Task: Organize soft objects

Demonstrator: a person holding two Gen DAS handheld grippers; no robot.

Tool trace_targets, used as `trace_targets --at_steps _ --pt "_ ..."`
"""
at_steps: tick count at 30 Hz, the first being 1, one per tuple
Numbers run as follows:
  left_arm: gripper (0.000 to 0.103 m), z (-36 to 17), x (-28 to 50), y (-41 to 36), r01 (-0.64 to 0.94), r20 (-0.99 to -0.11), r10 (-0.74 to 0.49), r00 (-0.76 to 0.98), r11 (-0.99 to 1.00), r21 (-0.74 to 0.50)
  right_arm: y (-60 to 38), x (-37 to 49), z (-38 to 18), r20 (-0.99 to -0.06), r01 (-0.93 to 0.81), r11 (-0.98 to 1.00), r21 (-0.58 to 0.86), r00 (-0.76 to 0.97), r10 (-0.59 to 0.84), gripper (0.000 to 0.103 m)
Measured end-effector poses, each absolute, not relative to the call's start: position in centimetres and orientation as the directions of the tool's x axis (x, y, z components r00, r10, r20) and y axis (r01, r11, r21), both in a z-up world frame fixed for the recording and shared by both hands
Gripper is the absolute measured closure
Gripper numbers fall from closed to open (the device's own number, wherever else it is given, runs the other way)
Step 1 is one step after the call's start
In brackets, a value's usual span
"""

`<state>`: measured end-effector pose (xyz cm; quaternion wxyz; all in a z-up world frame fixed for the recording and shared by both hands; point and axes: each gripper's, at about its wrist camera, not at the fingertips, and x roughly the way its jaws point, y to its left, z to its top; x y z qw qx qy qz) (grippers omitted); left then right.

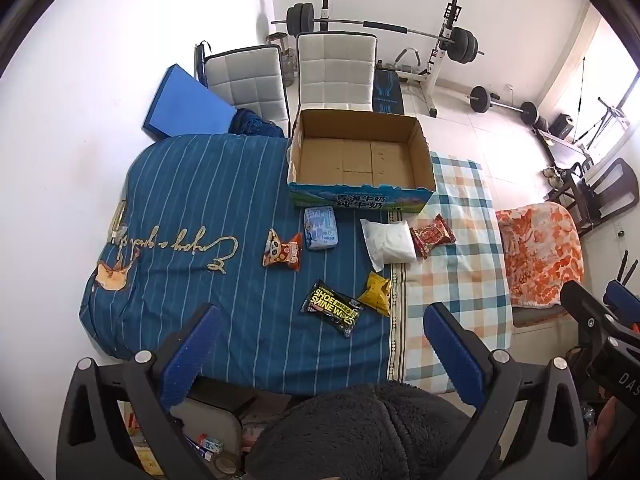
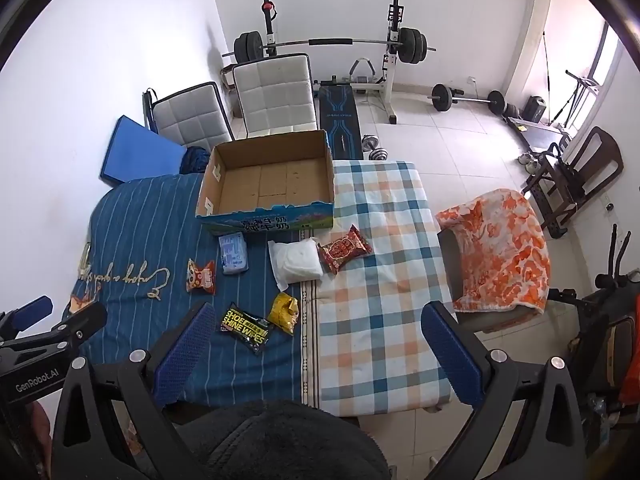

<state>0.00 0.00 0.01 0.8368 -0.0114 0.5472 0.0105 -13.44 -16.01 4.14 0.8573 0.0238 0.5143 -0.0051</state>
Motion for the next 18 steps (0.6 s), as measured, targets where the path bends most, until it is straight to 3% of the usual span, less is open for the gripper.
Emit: trace_targets --at_steps 18 --pt "0.0 -0.32 0.55 0.08 -0.031 -0.917 -0.007 0.399 0.999 -0.021 -16.31 -13.4 3.62 -0.882 0.037 0.999 0.02 0.471 0.001 0.0"
